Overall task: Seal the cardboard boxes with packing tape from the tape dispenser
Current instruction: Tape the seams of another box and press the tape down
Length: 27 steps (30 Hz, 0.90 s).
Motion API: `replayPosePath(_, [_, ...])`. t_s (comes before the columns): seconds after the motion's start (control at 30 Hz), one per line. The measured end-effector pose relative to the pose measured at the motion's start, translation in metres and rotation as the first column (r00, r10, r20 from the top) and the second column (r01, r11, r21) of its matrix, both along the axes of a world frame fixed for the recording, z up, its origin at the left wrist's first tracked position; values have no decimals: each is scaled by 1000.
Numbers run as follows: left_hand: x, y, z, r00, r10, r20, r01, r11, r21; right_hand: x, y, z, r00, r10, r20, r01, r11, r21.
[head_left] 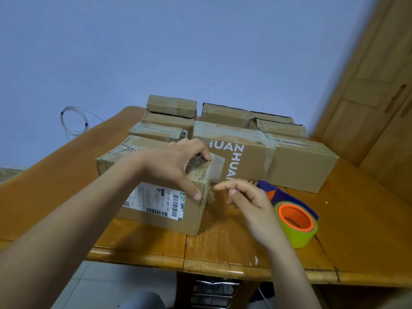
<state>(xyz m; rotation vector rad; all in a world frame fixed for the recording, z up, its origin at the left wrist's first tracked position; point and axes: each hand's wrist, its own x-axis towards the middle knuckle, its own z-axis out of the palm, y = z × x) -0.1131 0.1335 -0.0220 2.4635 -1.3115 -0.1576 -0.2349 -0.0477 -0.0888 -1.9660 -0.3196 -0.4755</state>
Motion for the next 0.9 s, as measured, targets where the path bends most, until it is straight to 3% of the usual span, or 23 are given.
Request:
replayPosePath(0.1, [-1, 3, 3, 987, 20, -161, -28, 998, -48, 7, 1, -1, 994, -64, 91, 59, 997, 54])
replayPosePath(0.2, [-3, 4, 4, 933, -4, -360, -71, 978, -195, 28, 4, -1, 959, -246, 141, 196, 935, 296])
replayPosePath(0.3, [-3, 4, 4, 919, 5, -395, -104, 968, -230, 52, 1, 4, 868, -403, 288, 270, 872, 409])
replayPosePath(0.4, [-2, 2, 2, 922, 69, -382, -157, 966, -204, 72, 4, -11, 732, -402, 551, 306, 915, 261])
replayPosePath(0.5, [1, -2, -1, 911, 97, -401, -206, 949, -237, 80, 5, -36, 673, -317, 668, 334, 937, 108])
replayPosePath(0.73, [1, -4, -1, 882, 55, -469, -219, 927, -303, 75, 7, -44, 676, -156, 720, 259, 965, -34])
replayPosePath(0.9, [4, -5, -1, 875, 40, -482, -218, 923, -318, 72, 11, -51, 672, -200, 713, 275, 961, 11])
